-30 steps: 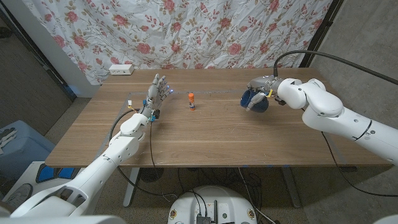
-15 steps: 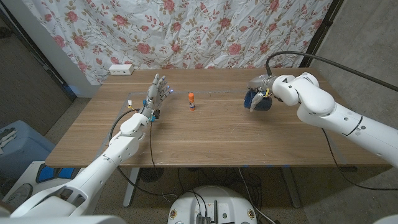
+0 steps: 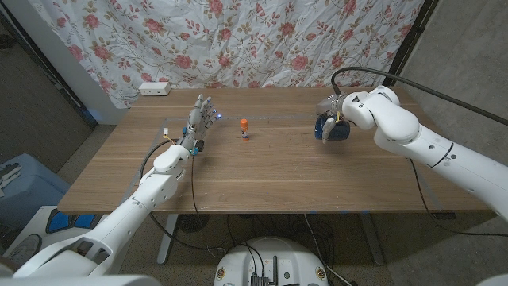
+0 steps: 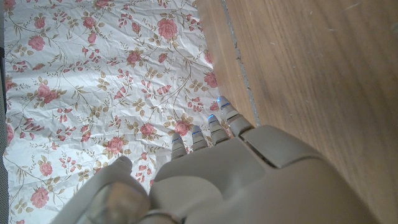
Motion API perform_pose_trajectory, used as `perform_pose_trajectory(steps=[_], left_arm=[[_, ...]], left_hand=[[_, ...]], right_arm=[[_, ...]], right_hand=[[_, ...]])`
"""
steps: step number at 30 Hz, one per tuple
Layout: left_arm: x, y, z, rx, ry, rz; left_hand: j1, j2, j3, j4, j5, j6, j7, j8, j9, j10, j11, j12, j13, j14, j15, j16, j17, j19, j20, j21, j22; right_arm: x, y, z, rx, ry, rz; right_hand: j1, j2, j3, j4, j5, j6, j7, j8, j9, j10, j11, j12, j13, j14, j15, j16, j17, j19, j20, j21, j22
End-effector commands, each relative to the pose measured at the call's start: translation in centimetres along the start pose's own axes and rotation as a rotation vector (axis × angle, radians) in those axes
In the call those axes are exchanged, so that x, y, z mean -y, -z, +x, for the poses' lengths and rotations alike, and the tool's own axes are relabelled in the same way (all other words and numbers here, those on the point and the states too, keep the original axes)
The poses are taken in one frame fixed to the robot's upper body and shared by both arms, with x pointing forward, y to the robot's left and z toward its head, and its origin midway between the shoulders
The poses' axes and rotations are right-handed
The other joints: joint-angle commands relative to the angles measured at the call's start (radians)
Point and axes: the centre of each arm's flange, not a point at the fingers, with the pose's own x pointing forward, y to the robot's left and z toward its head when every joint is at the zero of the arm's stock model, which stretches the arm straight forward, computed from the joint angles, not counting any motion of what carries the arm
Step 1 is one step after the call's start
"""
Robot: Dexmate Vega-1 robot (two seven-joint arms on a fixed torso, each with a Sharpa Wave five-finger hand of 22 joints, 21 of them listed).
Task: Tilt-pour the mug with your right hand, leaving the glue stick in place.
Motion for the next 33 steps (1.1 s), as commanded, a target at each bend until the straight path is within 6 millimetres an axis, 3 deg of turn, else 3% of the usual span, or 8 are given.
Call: perform_pose_trajectory(steps=[1,33], left_arm=[[0.0,0.0,0.0,-0.001,-0.001,0.0],[0.0,0.0,0.0,-0.001,0.0,0.0]], left_hand=[[-0.003,0.119,0.006,0.001,0.004,-0.002,-0.007,0.007,0.003,-0.004,-0.007,0.004,0.005,0.008,-0.003,0.005,0.005,0.009,0.0,0.006,0.003],[-0.003,0.119,0.006,0.001,0.004,-0.003,-0.006,0.006,0.003,-0.003,-0.007,0.004,0.005,0.008,-0.004,0.005,0.005,0.009,-0.001,0.006,0.003]], right_arm=[[0.7,-0.5,0.6,-0.015,-0.054,-0.101],[0.3,-3.3,2.2,-0.05,-0.094,-0.309]], right_hand=[[0.14,0.125,0.039,0.022,0.001,0.097,-0.093,0.012,0.006,0.152,-0.137,0.005,0.006,0.022,-0.168,-0.005,0.004,0.011,-0.105,0.001,0.002],[0.142,0.14,0.038,0.031,-0.011,0.104,-0.099,0.024,0.004,0.166,-0.138,0.001,0.016,0.044,-0.167,-0.003,0.017,0.017,-0.109,0.001,0.003]])
